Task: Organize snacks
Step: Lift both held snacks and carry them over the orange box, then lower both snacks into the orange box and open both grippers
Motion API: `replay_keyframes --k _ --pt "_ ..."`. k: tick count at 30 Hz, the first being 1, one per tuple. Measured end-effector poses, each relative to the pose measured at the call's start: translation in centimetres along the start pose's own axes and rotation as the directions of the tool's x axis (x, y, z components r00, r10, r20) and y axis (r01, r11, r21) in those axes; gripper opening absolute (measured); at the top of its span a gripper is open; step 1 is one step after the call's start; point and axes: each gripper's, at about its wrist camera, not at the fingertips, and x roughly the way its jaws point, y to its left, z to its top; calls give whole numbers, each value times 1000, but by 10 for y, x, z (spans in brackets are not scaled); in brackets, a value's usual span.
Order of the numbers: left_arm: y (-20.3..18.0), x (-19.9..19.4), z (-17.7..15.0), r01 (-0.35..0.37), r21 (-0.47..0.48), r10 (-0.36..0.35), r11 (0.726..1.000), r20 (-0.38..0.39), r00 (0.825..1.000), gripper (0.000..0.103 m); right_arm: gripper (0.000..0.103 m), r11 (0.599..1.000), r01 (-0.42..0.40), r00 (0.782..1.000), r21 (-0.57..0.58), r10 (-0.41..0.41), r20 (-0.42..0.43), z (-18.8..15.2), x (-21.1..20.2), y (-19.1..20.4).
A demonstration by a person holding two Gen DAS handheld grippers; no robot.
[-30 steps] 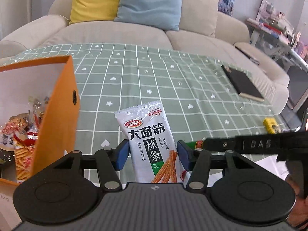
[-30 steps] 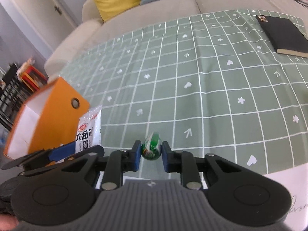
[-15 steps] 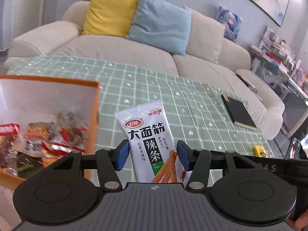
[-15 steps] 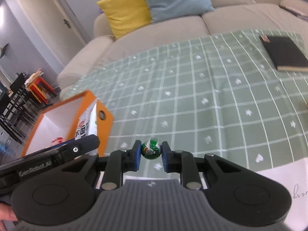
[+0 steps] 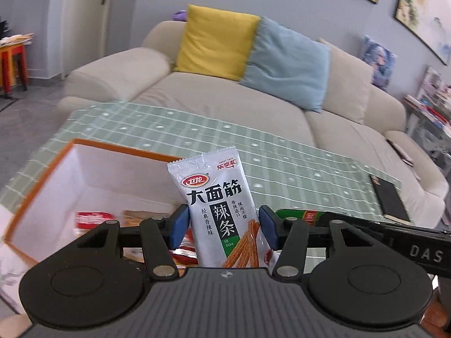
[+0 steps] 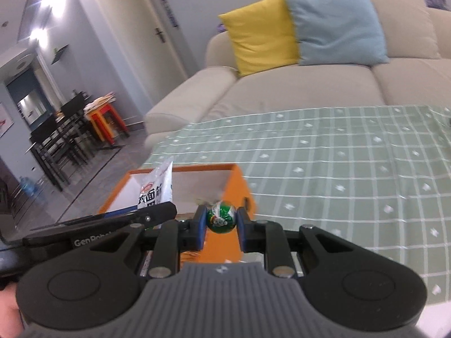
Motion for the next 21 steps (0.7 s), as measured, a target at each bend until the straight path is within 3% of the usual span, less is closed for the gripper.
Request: replay_keyframes --k 5,11,21 --pt "32 7 10 -64 -18 63 998 -33 997 61 18 996 -26 999 -83 23 -34 3 28 35" --pt "57 24 16 -124 26 126 992 -98 987 61 18 977 3 997 -213 -20 -80 0 68 66" --pt "80 72 0 -173 106 194 979 -250 949 61 18 907 74 980 -414 -143 -138 -17 131 80"
